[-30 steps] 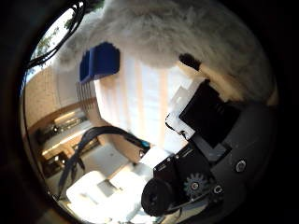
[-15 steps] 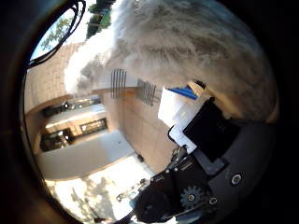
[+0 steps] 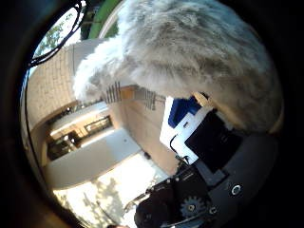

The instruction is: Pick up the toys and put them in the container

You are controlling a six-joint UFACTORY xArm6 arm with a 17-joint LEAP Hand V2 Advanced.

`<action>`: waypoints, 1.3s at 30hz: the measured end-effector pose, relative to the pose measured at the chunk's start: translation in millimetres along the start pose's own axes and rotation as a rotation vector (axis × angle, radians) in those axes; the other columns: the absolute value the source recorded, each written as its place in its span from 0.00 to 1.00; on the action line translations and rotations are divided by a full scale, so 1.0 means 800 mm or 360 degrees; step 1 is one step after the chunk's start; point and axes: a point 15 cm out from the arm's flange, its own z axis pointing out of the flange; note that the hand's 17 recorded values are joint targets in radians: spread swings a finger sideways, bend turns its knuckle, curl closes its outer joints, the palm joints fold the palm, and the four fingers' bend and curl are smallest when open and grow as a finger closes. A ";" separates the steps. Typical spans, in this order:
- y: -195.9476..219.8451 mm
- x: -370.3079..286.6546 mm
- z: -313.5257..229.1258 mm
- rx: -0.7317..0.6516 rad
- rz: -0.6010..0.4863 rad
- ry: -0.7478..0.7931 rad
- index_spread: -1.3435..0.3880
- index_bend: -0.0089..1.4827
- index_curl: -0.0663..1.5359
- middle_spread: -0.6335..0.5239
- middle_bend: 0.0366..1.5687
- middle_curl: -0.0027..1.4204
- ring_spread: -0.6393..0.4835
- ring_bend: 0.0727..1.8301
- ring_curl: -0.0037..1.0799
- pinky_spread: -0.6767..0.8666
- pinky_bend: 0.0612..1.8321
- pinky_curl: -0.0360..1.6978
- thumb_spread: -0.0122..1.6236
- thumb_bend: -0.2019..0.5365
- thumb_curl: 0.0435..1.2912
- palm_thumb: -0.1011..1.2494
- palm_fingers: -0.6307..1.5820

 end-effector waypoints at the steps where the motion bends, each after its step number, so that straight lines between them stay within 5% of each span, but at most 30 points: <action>1: 0.002 0.001 0.000 -0.0008 -0.0001 -0.0001 0.41 0.49 0.41 0.39 0.63 0.66 0.57 0.72 0.69 0.58 0.77 0.48 0.76 0.23 0.40 0.71 0.45; 2: 0.004 0.003 -0.001 -0.0017 -0.0002 -0.0004 0.43 0.48 0.42 0.40 0.60 0.65 0.58 0.71 0.69 0.59 0.77 0.49 0.76 0.23 0.39 0.71 0.41; 3: 0.008 0.005 -0.001 -0.0032 -0.0001 -0.0006 0.48 0.45 0.42 0.44 0.47 0.60 0.62 0.66 0.67 0.61 0.74 0.48 0.75 0.23 0.39 0.70 0.27; 5: 0.022 0.012 -0.001 -0.0091 -0.0003 0.0003 0.50 0.42 0.39 0.50 0.32 0.51 0.70 0.49 0.56 0.64 0.65 0.44 0.75 0.23 0.38 0.69 0.11; 12: 0.054 0.037 -0.068 -0.0010 -0.0127 0.0043 0.51 0.19 0.28 0.58 0.07 0.34 0.82 0.23 0.33 0.71 0.45 0.30 0.73 0.24 0.36 0.67 0.19; 17: 0.088 0.063 -0.138 0.0186 -0.0124 0.0071 0.51 0.14 0.25 0.60 0.06 0.28 0.83 0.18 0.30 0.73 0.38 0.26 0.72 0.24 0.36 0.67 0.23; 26: 0.095 0.260 -0.208 0.0472 0.0215 0.0425 0.55 0.13 0.24 0.60 0.08 0.24 0.82 0.18 0.30 0.72 0.29 0.21 0.72 0.22 0.34 0.62 0.28; 30: 0.094 0.360 -0.184 0.0338 0.0303 0.0642 0.56 0.12 0.24 0.60 0.09 0.23 0.81 0.17 0.30 0.71 0.27 0.20 0.71 0.22 0.33 0.59 0.27; 39: 0.072 0.461 -0.104 0.0151 0.0327 0.0637 0.56 0.11 0.22 0.57 0.09 0.23 0.79 0.16 0.29 0.70 0.24 0.19 0.72 0.22 0.30 0.54 0.28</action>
